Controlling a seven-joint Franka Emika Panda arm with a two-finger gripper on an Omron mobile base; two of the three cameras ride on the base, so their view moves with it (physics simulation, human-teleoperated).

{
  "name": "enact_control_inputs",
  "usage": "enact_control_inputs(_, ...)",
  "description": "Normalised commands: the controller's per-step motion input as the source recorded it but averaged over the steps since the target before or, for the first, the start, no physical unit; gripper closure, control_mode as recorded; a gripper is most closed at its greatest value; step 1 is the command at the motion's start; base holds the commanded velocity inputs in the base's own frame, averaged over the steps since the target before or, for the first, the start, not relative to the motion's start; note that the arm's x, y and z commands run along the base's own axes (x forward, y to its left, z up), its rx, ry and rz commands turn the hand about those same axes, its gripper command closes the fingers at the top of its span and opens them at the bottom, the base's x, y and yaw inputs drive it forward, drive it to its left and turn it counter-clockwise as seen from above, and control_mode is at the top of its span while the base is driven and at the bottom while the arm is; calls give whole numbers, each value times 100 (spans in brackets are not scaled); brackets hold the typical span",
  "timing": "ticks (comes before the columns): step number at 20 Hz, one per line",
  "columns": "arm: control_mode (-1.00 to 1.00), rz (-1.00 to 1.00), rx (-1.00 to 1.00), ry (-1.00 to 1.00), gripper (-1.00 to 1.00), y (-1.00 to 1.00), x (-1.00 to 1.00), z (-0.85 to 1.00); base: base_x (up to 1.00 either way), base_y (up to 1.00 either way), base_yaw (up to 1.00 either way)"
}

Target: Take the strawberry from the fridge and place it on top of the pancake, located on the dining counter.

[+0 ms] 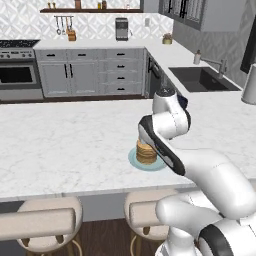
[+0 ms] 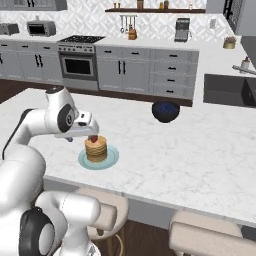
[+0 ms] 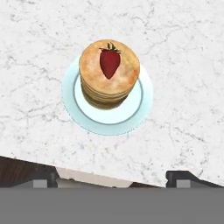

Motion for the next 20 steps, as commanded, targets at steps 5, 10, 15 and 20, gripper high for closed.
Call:
enact_control_inputs(5, -100, 0, 0, 0, -100, 0, -82, 47, 0, 0, 0)
enact_control_inputs(10, -100, 0, 0, 0, -100, 0, -78, 36, 0, 0, 0)
enact_control_inputs(15, -100, 0, -1, -6, -100, -8, -72, 31, 0, 0, 0)
enact_control_inputs(20, -100, 4, -2, -13, -100, -17, -68, 43, 0, 0, 0)
